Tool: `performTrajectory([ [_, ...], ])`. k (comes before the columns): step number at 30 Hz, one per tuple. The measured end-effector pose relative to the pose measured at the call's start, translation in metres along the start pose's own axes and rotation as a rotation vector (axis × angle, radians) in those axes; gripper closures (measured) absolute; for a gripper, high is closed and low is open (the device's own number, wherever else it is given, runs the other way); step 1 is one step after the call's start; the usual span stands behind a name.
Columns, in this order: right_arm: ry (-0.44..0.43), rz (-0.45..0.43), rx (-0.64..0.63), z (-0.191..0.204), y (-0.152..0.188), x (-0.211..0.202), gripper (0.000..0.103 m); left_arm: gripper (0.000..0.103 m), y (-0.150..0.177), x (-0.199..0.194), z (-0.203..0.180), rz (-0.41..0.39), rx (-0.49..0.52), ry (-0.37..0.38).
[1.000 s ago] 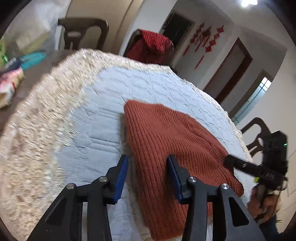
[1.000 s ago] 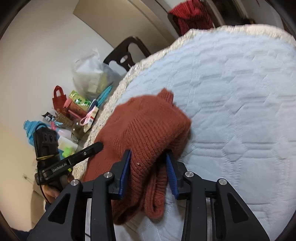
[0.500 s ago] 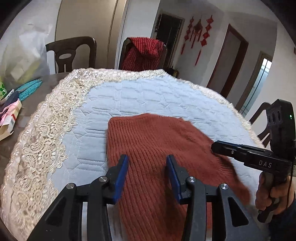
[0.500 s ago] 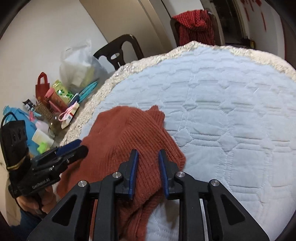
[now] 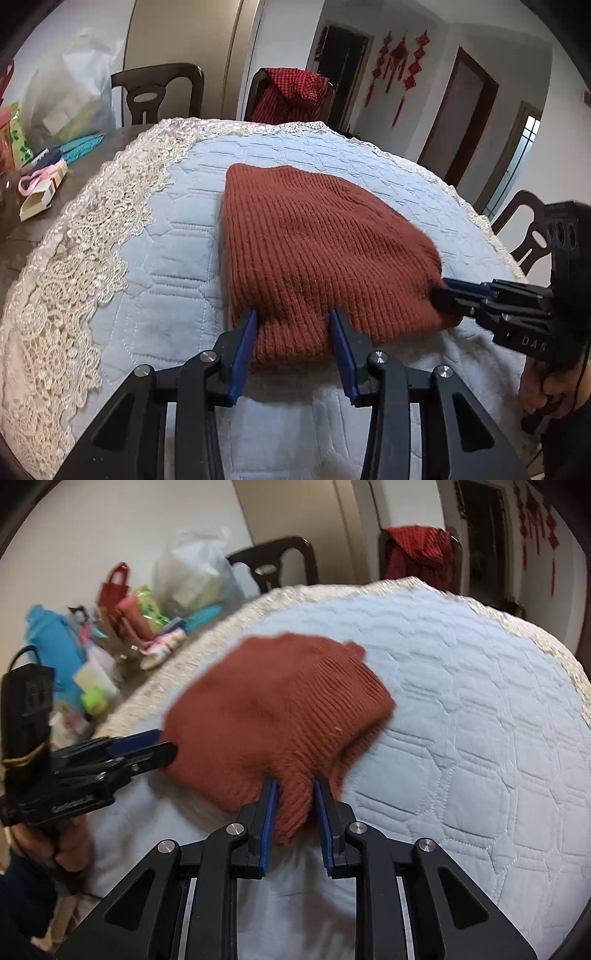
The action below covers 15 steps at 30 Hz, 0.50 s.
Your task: Fold small clothes
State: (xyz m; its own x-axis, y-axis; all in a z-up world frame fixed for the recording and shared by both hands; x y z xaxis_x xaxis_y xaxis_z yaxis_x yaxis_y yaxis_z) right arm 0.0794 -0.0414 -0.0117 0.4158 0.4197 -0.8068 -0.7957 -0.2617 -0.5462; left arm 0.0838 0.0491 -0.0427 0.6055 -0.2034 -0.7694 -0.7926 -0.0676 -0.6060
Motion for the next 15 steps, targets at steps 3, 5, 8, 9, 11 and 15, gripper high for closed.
performTrajectory([
  [3, -0.015, -0.011, 0.022, -0.006, -0.003, 0.000, 0.082, 0.060, 0.001, -0.005, 0.000, -0.001, -0.011, 0.004],
  [5, -0.005, -0.013, 0.016, -0.003, -0.002, -0.004, 0.082, 0.060, 0.004, -0.011, 0.000, -0.006, -0.012, -0.009],
  [8, -0.014, -0.023, 0.024, 0.001, 0.005, -0.015, 0.082, 0.060, 0.009, -0.020, 0.002, -0.009, -0.016, -0.030],
  [9, -0.012, -0.028, 0.028, 0.002, 0.006, -0.017, 0.082, 0.060, 0.010, -0.023, 0.002, -0.011, -0.017, -0.038],
  [11, -0.006, -0.041, 0.034, 0.004, 0.009, -0.025, 0.082, 0.060, 0.013, -0.026, 0.001, -0.011, -0.010, -0.069],
  [15, 0.016, -0.045, 0.031, 0.008, 0.016, -0.032, 0.081, 0.054, 0.022, -0.030, 0.001, -0.006, -0.006, -0.108],
])
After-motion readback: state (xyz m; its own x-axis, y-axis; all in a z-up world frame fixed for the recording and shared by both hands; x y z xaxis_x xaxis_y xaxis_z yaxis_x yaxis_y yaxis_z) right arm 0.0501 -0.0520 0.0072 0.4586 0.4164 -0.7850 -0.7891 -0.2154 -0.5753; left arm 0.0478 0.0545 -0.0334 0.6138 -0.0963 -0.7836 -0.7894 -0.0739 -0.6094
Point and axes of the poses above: each gripper's, at about its wrist camera, not at the fingertips, and x roughly the way its jaws point, z to its left, y to its underside, the point moved 8 cm from there along x, roughly the way its jaws point, and after that the axes turned 7 degrees about z, right-handed, at the moved point
